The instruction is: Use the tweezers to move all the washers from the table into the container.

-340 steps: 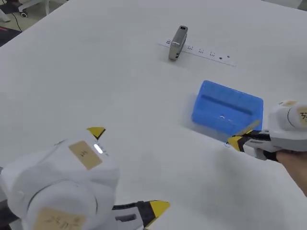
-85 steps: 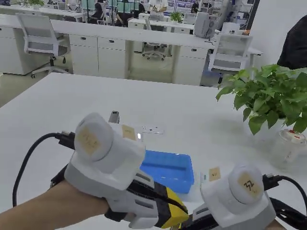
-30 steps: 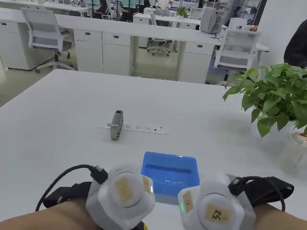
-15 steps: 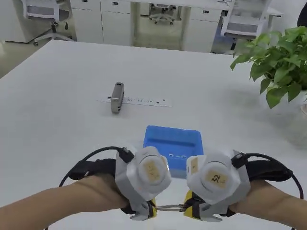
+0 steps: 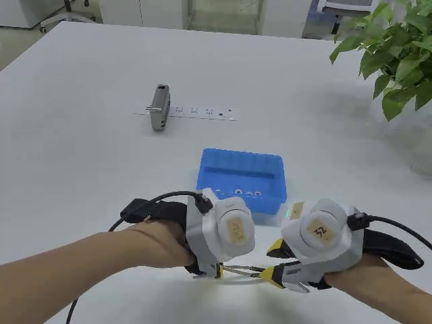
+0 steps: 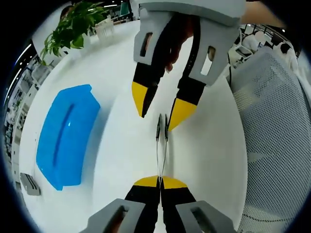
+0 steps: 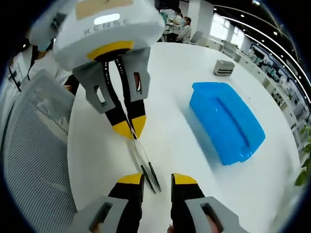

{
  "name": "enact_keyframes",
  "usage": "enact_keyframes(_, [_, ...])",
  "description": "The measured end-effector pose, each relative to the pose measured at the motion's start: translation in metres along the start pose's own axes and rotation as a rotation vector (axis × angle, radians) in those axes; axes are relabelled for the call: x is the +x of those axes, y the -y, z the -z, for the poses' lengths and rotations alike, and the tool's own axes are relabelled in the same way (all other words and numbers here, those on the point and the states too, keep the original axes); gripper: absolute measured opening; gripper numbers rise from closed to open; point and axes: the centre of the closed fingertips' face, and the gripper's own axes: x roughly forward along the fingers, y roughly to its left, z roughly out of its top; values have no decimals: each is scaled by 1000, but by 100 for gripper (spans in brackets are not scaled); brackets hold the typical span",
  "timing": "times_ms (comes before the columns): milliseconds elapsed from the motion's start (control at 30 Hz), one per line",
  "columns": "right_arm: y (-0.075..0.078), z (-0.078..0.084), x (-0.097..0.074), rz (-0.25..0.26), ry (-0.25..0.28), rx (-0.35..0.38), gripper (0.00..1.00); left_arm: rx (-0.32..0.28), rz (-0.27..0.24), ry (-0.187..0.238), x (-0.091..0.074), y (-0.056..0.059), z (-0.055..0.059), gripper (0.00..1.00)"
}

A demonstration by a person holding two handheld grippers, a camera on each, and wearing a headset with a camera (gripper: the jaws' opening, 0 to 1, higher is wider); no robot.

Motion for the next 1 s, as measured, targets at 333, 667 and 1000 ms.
enact_keyframes(333, [-12,-6,-55,122,215,348,30,30,20,-82,-1,0,-1,0])
enact_keyframes(667, [-31,-1,-99,246,323,460,38,-11,27,-129,-4,6,3,10])
enact_keyframes(1000, [-20,-3,-111,371,432,574,70,-347,-78,99,-37,6,19,54])
